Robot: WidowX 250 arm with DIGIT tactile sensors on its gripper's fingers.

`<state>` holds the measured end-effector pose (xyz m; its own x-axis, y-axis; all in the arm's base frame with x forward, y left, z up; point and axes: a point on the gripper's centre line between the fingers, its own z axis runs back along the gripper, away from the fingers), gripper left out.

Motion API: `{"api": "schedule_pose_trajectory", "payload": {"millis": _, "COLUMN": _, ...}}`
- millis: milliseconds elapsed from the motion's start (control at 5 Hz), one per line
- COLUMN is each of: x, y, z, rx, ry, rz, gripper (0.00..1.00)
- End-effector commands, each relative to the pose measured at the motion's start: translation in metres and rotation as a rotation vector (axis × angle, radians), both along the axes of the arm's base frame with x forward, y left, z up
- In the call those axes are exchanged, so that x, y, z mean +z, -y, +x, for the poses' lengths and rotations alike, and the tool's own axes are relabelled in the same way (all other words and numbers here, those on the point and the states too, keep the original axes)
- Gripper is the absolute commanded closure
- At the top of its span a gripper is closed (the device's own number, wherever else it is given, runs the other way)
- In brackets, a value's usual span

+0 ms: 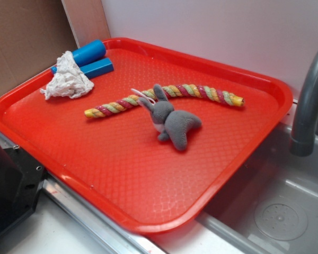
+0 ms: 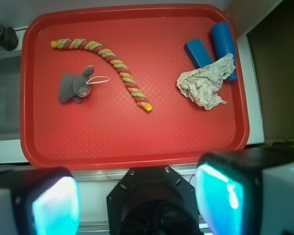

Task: Grab the gray animal.

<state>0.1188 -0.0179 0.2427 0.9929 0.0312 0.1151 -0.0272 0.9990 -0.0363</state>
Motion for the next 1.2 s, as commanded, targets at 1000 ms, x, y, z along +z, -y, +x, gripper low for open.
{"api": "schedule_pose_trajectory", "payload": {"millis": 1000, "x": -0.134, "y": 0.099, "z": 0.103, "rx": -1.257, "ry": -0.002, "rz": 0.116, "gripper": 0.0}}
